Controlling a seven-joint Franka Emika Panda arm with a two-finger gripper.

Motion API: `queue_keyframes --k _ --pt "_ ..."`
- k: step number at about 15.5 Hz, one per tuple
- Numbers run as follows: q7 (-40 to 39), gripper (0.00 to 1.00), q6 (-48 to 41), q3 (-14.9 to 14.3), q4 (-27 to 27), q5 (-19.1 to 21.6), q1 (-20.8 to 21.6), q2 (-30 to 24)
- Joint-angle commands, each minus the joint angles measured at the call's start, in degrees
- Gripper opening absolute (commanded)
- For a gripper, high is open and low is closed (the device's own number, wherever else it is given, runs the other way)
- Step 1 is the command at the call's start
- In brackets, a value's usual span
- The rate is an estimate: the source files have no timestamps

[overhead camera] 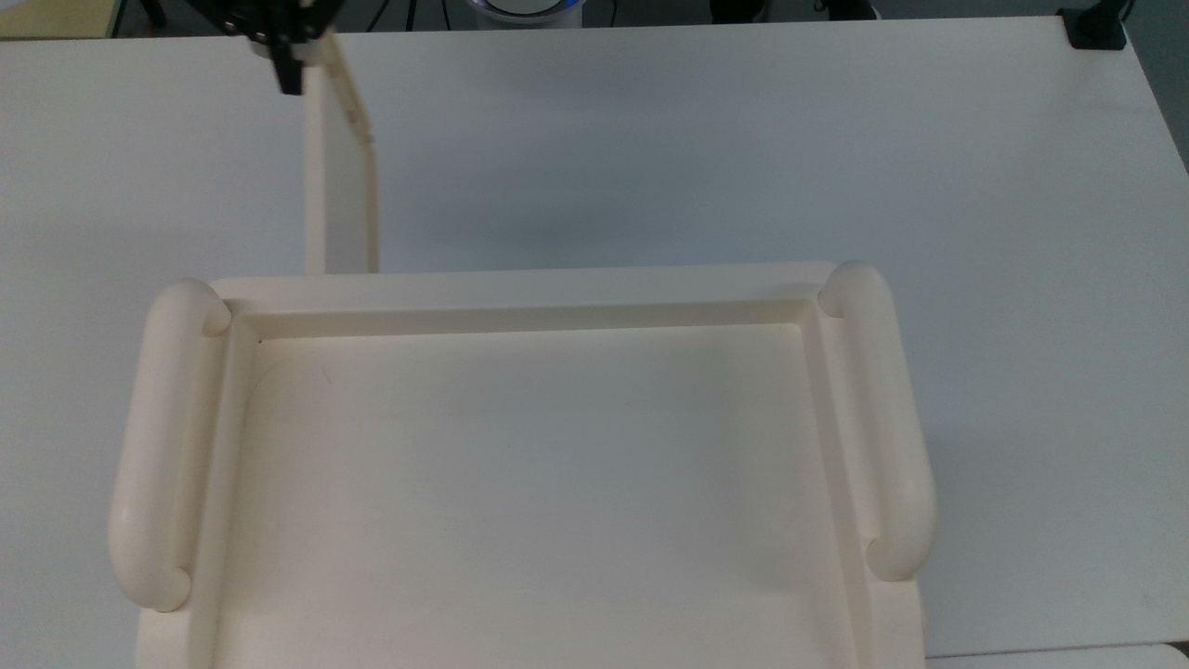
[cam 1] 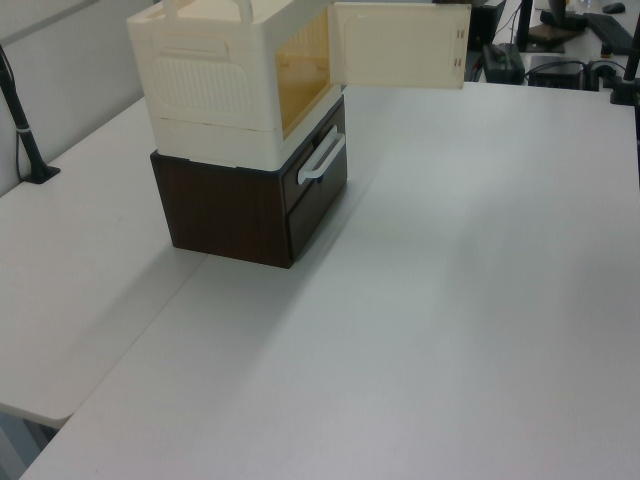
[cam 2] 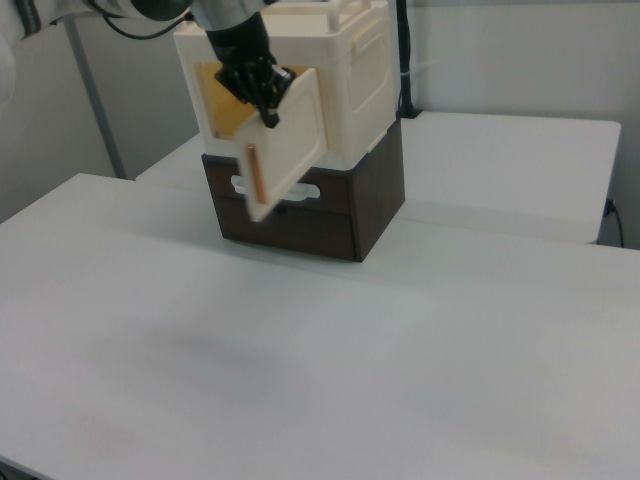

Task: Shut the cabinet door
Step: 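Push the cream door with the gripper, swinging it toward the cabinet front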

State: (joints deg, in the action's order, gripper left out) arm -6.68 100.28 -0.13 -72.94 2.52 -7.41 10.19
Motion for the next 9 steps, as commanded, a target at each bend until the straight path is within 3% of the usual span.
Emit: queue_keyframes --k 1,9 --pt "8.9 0.0 8.1 -0.4 -1.7 2.4 4.4 0.4" --pt "13.8 0.0 27.8 -0.5 -2.5 1.5 10.5 6.3"
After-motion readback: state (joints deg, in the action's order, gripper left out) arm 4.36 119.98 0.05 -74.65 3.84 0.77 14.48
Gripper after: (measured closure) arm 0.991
